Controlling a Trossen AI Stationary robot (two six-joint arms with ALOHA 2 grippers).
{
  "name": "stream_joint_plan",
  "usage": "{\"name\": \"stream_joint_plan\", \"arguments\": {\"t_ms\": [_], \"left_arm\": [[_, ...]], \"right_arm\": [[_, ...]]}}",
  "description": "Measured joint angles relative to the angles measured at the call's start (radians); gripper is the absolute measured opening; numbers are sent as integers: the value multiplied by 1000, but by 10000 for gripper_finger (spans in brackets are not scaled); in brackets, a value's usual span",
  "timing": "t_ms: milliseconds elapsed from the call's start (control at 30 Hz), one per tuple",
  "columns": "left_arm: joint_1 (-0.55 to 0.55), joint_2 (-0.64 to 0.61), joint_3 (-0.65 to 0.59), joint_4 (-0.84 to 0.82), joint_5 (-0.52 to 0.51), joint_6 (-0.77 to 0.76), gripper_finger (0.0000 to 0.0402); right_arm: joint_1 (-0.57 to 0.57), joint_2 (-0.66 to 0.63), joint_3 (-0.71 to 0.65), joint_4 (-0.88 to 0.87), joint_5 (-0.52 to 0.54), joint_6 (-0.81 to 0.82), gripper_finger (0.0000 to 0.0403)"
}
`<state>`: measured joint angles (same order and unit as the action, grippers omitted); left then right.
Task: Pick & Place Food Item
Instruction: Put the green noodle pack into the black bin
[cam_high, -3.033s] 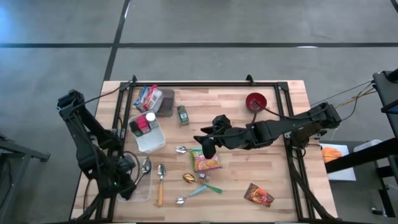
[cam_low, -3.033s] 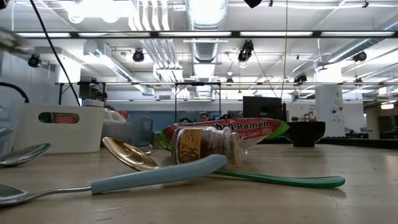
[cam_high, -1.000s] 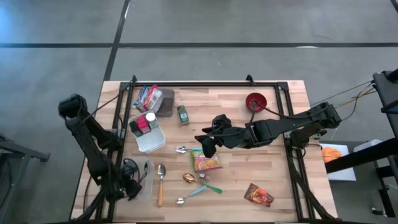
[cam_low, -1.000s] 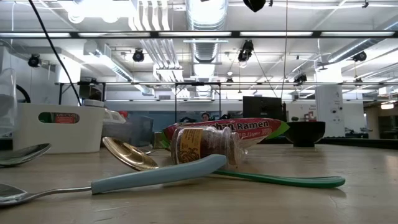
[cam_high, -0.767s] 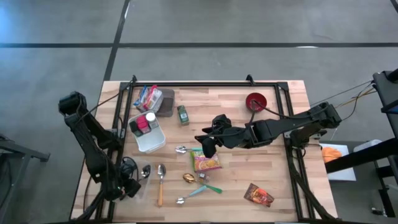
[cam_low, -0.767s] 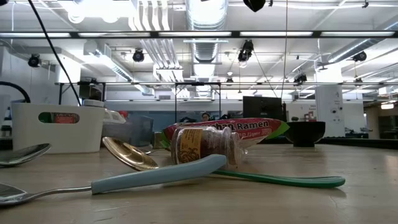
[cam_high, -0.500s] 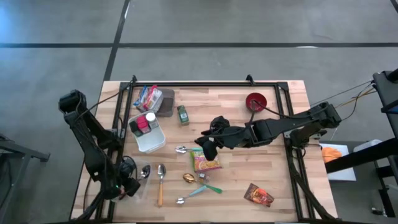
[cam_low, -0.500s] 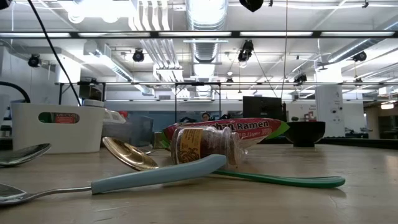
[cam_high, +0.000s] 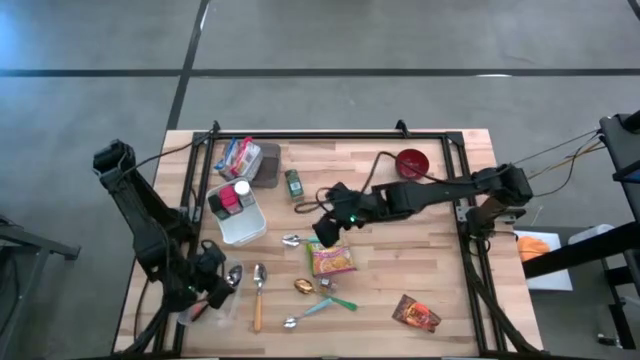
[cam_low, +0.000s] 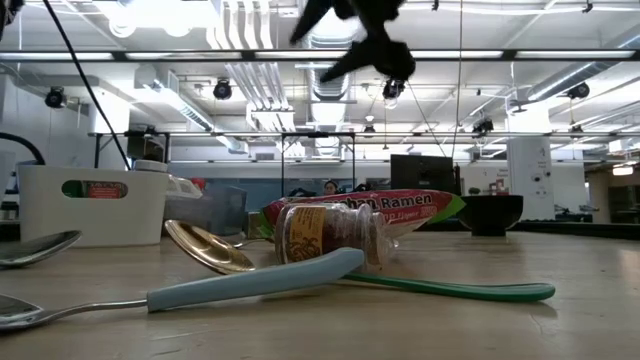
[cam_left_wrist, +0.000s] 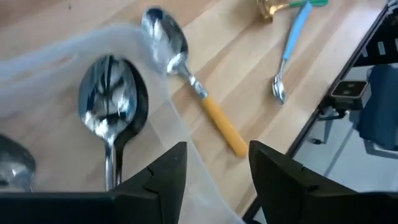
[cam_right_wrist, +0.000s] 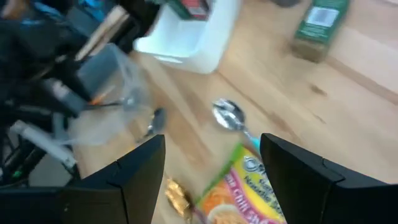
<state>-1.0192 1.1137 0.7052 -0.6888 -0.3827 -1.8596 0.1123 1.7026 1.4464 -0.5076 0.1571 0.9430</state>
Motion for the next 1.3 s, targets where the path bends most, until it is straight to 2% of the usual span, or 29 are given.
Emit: {"name": "stream_joint_plan", "arguments": {"t_ms": [167, 300, 400, 633, 800, 1000, 1167, 1300], "left_arm": [[24, 1, -5, -2, -14, 28, 175], [29, 0, -3, 21, -82, 57, 175], [47, 0, -3, 50, -107, 100, 175], [80, -10, -3, 61, -108, 183, 175], [97, -39, -3, 55, -108, 265, 175], [143, -100, -3, 37, -107, 368, 175], [190, -159, -4, 33, -106, 462, 175], [229, -204, -4, 34, -95, 514, 175]], "right_arm": [[-51, 69, -1, -43, -144, 96, 258], [-66, 131, -1, -41, -238, 65, 258], [-63, 162, -1, -68, -248, 54, 258], [-25, 157, -1, -264, -250, 205, 258], [28, 157, -1, -383, -291, 284, 258], [133, 157, -1, -378, -282, 372, 258], [217, 157, -1, -372, -213, 474, 258], [259, 157, -3, -369, -108, 561, 258]]}}
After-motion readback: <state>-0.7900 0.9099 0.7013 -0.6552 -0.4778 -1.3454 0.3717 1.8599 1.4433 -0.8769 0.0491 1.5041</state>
